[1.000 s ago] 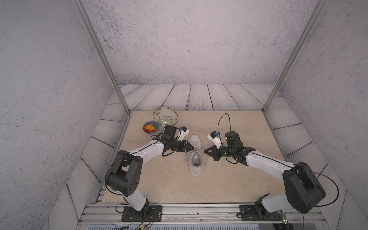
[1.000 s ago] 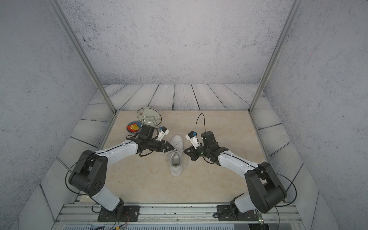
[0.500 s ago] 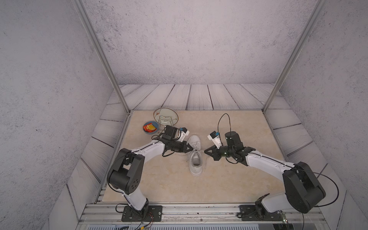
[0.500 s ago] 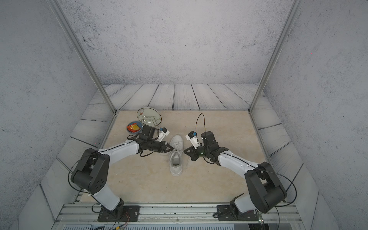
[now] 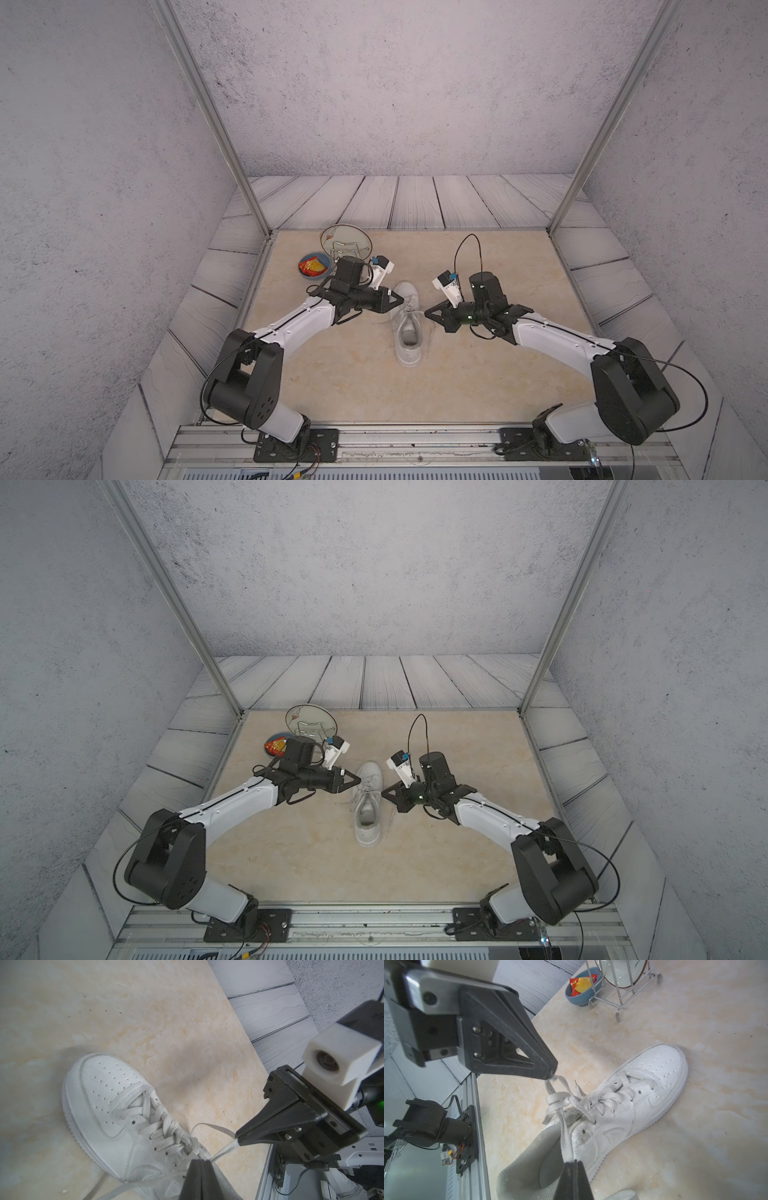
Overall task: Tie the shoes
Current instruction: Cross the shoelace with the shoelace.
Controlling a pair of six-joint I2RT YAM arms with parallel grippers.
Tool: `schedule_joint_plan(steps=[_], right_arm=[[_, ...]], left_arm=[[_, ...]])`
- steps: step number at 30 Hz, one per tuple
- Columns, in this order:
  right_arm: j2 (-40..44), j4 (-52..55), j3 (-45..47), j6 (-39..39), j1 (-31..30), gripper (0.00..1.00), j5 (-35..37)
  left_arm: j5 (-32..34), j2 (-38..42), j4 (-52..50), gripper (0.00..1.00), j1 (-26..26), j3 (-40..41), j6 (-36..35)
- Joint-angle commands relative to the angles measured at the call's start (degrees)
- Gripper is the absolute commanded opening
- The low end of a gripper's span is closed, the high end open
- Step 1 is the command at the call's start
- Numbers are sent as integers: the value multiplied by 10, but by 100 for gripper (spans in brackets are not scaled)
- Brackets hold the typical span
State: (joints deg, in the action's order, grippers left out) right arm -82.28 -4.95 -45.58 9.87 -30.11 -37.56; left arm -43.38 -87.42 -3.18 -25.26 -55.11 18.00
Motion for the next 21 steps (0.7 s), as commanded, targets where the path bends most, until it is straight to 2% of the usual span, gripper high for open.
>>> schedule_joint_plan(steps=[1, 13, 21], right_arm=[[-10, -36, -18, 21, -7, 0, -18], [-65, -193, -6, 93, -34, 0, -28], [-94, -241, -5, 116, -53, 0, 6]], left_arm=[[-9, -2, 7, 4, -3, 4, -8], [1, -8, 21, 1, -7, 4, 16], [8, -6, 19, 0, -9, 4, 22]])
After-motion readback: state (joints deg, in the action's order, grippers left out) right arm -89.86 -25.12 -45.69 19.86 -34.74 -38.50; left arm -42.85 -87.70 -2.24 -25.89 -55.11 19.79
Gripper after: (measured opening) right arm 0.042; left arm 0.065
